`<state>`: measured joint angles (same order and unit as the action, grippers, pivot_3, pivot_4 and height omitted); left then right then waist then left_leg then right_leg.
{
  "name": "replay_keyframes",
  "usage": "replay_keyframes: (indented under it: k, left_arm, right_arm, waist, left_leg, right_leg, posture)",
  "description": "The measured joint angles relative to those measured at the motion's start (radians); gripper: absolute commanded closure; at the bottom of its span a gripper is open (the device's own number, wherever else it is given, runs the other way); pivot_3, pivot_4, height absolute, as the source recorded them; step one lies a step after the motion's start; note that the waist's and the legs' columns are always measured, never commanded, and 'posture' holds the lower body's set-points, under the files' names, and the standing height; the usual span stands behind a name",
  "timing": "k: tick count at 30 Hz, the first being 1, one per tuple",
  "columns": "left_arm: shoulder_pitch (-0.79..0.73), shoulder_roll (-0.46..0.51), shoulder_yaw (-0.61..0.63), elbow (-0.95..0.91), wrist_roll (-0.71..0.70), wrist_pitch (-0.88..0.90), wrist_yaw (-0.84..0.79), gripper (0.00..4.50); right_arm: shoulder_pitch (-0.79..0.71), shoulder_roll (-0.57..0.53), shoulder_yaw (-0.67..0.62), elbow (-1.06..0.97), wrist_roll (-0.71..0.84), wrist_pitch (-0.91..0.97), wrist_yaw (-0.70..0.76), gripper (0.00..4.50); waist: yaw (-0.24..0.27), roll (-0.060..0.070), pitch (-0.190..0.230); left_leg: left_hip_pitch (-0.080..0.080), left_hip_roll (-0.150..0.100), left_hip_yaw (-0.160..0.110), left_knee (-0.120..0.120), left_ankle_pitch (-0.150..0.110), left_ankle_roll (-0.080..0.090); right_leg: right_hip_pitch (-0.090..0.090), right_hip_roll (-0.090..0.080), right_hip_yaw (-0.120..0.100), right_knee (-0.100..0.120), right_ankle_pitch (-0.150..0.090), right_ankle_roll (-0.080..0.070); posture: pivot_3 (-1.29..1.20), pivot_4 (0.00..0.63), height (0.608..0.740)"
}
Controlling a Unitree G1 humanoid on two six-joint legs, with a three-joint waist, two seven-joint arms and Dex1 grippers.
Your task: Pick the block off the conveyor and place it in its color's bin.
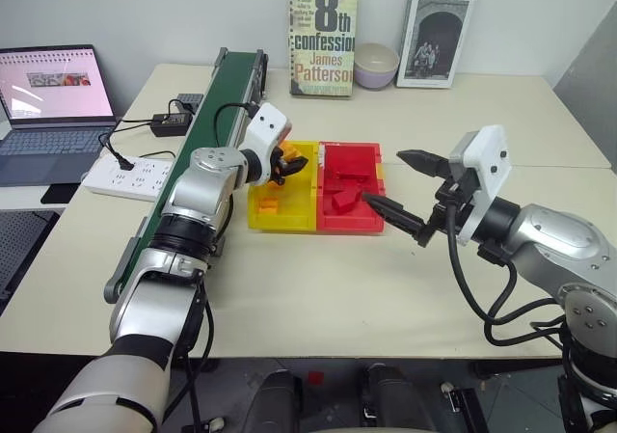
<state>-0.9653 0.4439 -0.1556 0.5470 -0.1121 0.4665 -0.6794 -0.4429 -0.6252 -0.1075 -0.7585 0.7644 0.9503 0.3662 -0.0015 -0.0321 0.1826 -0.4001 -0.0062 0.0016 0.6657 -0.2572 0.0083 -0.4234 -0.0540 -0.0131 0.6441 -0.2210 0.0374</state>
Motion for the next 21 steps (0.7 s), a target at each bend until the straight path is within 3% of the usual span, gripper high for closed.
replay_keyframes:
  k: [6,9,11,15,21]
  left_arm:
    - [0.0,0.003,0.033,-0.006,-0.004,-0.001,-0.014,0.02]
    - [0.0,0.031,0.06,-0.041,-0.009,0.011,-0.024,0.01]
    - [0.011,0.08,0.084,-0.098,-0.029,0.044,-0.057,0.01]
    - [0.118,0.29,0.161,-0.305,-0.11,0.132,-0.209,0.01]
    - [0.271,0.443,0.224,-0.519,-0.231,0.268,-0.344,0.01]
  right_arm:
    - [-0.025,-0.013,0.001,0.021,0.005,-0.002,0.014,0.0]
    - [-0.055,-0.022,0.009,0.056,0.004,-0.009,0.045,0.0]
    - [-0.068,-0.032,0.015,0.086,0.003,-0.025,0.084,0.0]
    - [-0.104,-0.105,0.04,0.191,-0.007,-0.087,0.241,0.0]
    - [-0.148,-0.132,0.071,0.327,-0.054,-0.178,0.393,0.0]
  waist:
    - [0.0,0.0,0.0]
    - [-0.002,0.0,0.0]
    - [-0.003,0.0,0.0]
    - [-0.024,0.0,0.0]
    - [-0.017,0.0,0.001]
  left_leg:
    - [0.0,0.0,0.0,0.0,0.0,0.0]
    - [0.0,0.0,0.0,0.0,0.0,0.0]
    - [0.0,0.001,0.0,-0.001,0.0,0.0]
    - [0.001,0.001,0.0,-0.002,0.0,0.0]
    - [0.0,0.001,-0.001,0.0,0.0,0.0]
  right_leg:
    - [0.0,0.0,0.0,0.0,0.0,0.0]
    - [0.0,0.0,0.0,0.001,0.0,0.0]
    - [-0.001,0.001,0.0,0.001,0.0,0.0]
    - [-0.001,0.0,0.001,0.001,0.0,0.0]
    - [0.0,0.0,0.001,0.0,0.0,0.0]
  posture:
    - [0.0,0.15,0.74]
    - [0.0,0.15,0.74]
    - [0.0,0.15,0.74]
    - [0.0,0.15,0.74]
    - [0.0,0.15,0.74]
